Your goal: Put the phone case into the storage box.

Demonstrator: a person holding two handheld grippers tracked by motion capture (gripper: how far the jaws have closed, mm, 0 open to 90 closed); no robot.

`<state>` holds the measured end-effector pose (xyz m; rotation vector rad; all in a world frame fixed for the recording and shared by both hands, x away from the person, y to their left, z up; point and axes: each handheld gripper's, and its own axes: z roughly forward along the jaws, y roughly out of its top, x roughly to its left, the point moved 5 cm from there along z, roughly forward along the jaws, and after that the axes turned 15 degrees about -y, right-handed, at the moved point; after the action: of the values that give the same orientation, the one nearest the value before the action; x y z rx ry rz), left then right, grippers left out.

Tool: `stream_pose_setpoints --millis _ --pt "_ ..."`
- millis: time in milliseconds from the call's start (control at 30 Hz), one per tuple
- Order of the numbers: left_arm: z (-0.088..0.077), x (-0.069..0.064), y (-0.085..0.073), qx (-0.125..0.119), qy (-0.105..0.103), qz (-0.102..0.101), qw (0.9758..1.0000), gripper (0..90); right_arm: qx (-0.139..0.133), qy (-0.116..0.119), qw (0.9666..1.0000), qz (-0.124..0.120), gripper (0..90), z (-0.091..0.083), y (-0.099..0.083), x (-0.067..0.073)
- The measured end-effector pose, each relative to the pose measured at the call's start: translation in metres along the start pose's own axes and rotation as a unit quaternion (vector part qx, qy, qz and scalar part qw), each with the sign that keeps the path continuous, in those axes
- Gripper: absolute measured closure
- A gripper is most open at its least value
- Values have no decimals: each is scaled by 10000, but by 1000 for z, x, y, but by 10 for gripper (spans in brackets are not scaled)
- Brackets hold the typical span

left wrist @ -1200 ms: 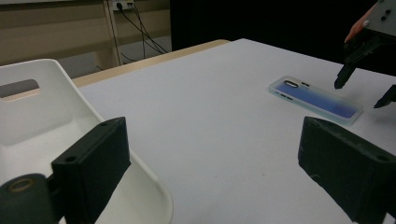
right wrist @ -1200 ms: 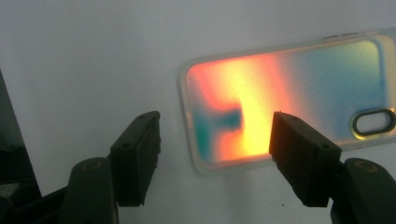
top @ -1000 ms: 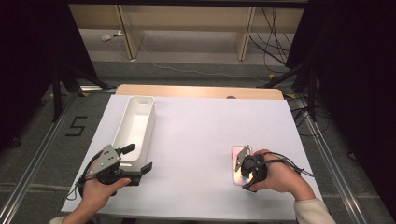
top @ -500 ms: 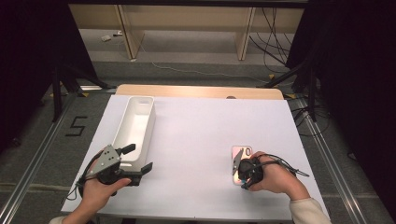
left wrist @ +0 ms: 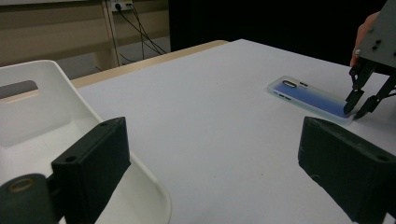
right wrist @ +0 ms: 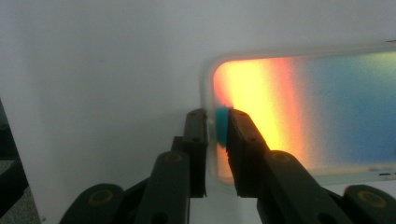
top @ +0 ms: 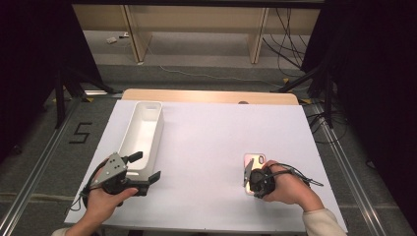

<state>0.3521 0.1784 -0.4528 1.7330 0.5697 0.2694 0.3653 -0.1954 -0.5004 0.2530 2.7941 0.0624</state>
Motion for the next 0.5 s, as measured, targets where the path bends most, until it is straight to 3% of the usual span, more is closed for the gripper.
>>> stream_pose_setpoints --millis 67,200,333,367,500 --pt "0 0 0 9 -5 6 10000 88 -23 -3 10000 -96 824 0 1 -1" --pt "0 0 0 7 -4 6 10000 88 64 21 10000 -42 840 -1 2 1" --pt "0 0 0 6 -8 4 10000 88 -46 -2 9997 -235 864 1 2 0" --pt "0 0 0 8 -3 9 10000 88 40 14 9999 -151 866 0 2 1" --pt "0 0 0 9 -3 8 10000 88 0 -2 9998 -221 873 0 3 1"
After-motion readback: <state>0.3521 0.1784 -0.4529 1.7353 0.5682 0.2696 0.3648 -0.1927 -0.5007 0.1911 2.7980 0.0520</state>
